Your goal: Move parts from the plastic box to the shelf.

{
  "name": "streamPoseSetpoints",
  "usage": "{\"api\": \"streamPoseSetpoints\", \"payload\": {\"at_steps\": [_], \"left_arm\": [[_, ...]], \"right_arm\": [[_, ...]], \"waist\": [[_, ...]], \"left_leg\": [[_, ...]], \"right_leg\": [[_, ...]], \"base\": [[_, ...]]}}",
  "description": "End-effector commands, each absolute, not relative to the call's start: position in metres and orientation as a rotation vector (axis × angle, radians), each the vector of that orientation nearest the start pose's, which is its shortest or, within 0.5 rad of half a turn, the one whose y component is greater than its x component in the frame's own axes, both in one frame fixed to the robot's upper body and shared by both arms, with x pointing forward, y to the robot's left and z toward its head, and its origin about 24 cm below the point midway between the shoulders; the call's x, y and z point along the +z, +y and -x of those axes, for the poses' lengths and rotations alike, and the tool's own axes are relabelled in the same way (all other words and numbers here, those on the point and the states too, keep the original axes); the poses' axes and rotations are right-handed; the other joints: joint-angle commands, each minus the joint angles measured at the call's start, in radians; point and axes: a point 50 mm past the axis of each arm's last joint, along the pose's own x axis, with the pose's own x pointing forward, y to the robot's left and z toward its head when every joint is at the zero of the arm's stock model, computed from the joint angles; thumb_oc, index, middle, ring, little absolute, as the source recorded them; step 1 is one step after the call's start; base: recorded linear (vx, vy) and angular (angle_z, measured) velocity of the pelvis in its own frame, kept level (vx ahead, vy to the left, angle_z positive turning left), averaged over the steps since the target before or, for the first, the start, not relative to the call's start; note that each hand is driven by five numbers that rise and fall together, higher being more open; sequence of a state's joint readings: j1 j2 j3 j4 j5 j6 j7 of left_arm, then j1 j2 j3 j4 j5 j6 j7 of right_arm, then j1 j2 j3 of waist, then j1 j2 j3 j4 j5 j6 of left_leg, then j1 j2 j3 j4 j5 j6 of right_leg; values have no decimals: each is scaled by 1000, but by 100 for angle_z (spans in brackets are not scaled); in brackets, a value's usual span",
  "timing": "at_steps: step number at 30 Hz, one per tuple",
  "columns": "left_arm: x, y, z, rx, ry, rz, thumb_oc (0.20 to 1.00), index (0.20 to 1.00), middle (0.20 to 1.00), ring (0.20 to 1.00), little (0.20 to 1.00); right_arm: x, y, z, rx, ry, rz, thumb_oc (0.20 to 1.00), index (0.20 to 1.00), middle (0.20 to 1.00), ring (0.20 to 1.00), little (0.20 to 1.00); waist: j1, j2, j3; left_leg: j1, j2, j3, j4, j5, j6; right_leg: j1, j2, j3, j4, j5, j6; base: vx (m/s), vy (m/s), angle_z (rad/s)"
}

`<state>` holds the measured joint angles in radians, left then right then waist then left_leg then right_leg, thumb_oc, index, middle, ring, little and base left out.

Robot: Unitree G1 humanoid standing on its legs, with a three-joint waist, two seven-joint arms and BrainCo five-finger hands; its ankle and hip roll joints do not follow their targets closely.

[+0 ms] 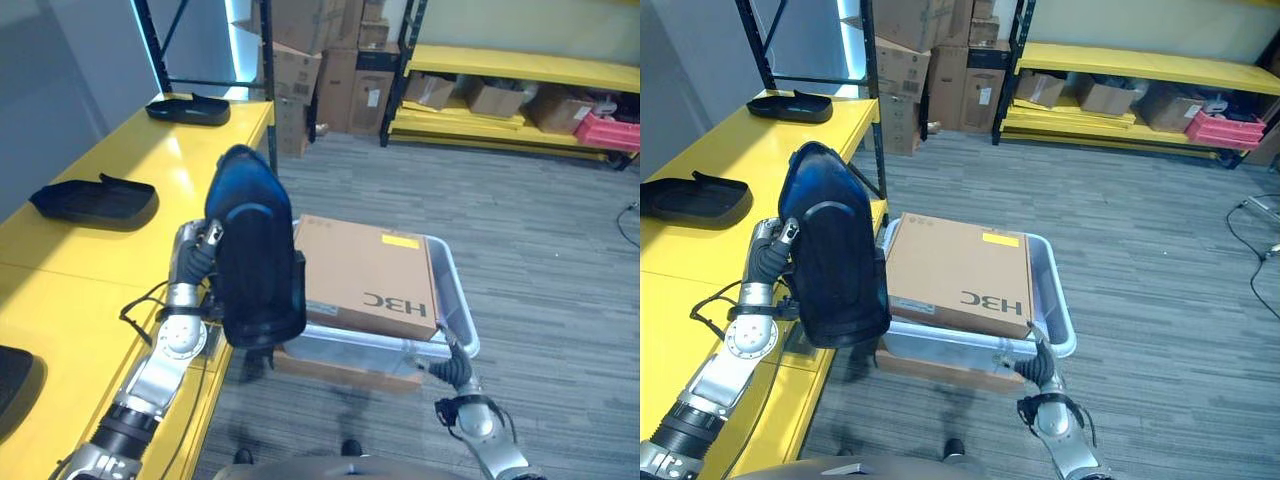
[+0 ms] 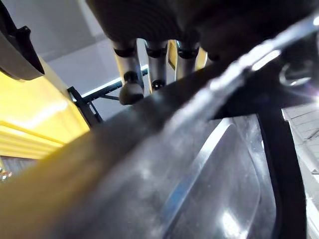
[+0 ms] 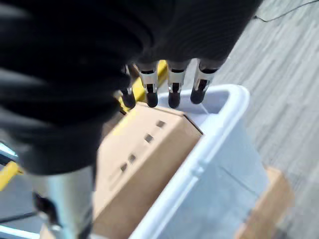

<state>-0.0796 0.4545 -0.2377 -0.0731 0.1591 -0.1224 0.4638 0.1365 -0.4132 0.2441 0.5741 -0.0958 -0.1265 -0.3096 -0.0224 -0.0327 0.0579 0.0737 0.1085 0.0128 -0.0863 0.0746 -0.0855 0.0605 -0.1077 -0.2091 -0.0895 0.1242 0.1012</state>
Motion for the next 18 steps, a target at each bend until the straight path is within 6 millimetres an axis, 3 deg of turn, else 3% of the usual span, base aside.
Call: {"api": "streamPoseSetpoints", "payload": {"at_steps": [1,5,10,11,14,15,16,17,18], "left_arm": [[151,172,-265,126,-644,-463,200,200,200,200,200],[162,169,-259,98,-686,-369,200,200,200,200,200],[166,171,-250,73,-709,-288,200,200,200,200,200],[167,179,-240,94,-713,-237,200,200,200,200,200],[168,182,-237,102,-719,-221,200,200,200,200,200],[169,184,-234,116,-730,-203,200,200,200,200,200],[168,184,-232,113,-730,-205,200,200,200,200,200],[163,186,-227,111,-716,-235,200,200,200,200,200],[163,186,-227,112,-715,-236,200,200,200,200,200]], "right_arm": [[-81,-233,-187,-57,515,606,1000,1000,1000,1000,1000],[-111,-237,-163,-72,716,570,1000,1000,1000,1000,1000],[-126,-236,-150,-89,823,559,1000,1000,1000,1000,1000],[-135,-230,-146,-75,888,546,1000,1000,1000,1000,1000],[-136,-228,-148,-55,894,559,1000,1000,1000,1000,1000],[-137,-226,-152,13,897,629,1000,1000,1000,1000,1000],[-137,-226,-151,49,900,671,1000,1000,1000,1000,1000],[-138,-228,-151,128,894,763,1000,1000,1000,1000,1000],[-138,-227,-151,130,894,763,1000,1000,1000,1000,1000]], "waist": [[28,-12,14],[65,4,51],[88,12,73],[137,22,100],[151,28,112],[183,30,138],[195,27,143],[217,19,147],[214,18,144]], "left_leg": [[27,-1,-51,-1,-111,14],[1,6,-104,18,-94,4],[-35,24,-128,50,-73,-19],[-71,53,-147,65,-24,-64],[-105,67,-161,68,28,-85],[-164,77,-135,78,86,-92],[-182,75,-107,84,82,-86],[-210,59,-38,129,47,-70],[-216,57,-41,135,44,-69]], "right_leg": [[64,-46,-52,76,-187,50],[47,-51,-93,141,-224,27],[58,-28,-121,123,-237,4],[82,12,-150,67,-242,-13],[83,24,-173,44,-238,-17],[83,26,-229,23,-237,-24],[79,22,-261,16,-236,-25],[75,9,-330,6,-228,-25],[73,8,-333,6,-228,-24]], "base": [[-2,-57,27],[-38,-81,30],[-48,-189,33],[-57,-242,23],[-105,-191,27],[-175,-154,39],[-280,-283,109],[-167,-179,147],[-106,-222,204]]}}
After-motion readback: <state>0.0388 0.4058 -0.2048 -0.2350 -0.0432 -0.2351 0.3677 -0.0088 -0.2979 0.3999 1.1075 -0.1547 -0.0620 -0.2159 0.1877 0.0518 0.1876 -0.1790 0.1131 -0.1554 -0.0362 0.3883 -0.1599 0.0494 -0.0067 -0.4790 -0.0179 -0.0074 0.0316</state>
